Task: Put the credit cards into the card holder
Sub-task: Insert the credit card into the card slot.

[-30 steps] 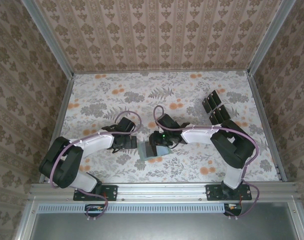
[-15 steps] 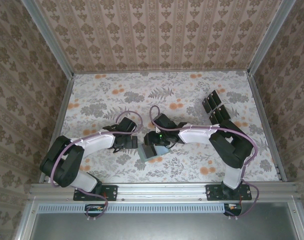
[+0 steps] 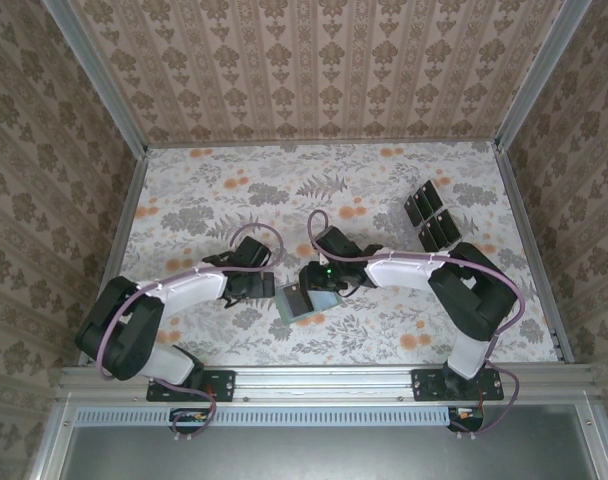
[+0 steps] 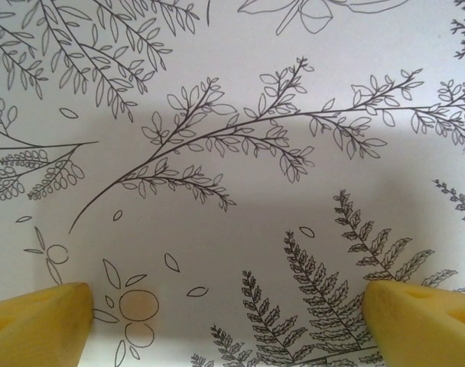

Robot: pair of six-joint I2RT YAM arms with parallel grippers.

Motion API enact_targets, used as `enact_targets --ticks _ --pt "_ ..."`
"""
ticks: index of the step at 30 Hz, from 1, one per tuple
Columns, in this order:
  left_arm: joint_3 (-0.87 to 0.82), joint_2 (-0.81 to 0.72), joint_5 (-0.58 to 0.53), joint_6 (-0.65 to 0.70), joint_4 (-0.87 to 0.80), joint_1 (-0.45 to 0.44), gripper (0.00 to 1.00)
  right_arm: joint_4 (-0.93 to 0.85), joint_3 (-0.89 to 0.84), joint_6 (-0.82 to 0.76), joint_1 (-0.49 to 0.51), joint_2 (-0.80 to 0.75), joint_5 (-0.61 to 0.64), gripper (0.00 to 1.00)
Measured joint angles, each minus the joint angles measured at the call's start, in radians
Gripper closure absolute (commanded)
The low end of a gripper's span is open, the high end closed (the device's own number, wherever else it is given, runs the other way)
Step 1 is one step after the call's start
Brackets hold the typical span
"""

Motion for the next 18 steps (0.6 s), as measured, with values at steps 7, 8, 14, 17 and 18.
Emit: enact_targets --ticks 7,8,14,17,18 --pt "-0.041 -0.047 0.019 -0.017 0.051 -0.018 0.0 0.029 -0.002 0.008 0.02 0.008 -0.006 0.69" --pt "-0.043 -0.051 0.024 -0.023 0.058 -0.025 0.0 0.03 -0.002 0.008 0.022 0.011 -0.006 0.69" --pt "-0.069 -0.074 0.026 -0.052 0.09 -0.056 0.0 0.03 -0.002 0.008 0.025 0.031 -0.006 0.68" --pt "-0.084 -0.087 0.017 -0.066 0.104 -0.069 0.0 0.032 -0.003 0.011 0.025 0.032 -0.006 0.68" --pt "-0.088 -0.089 0.013 -0.07 0.109 -0.072 0.0 0.033 -0.003 0.011 0.026 0.032 -0.006 0.68"
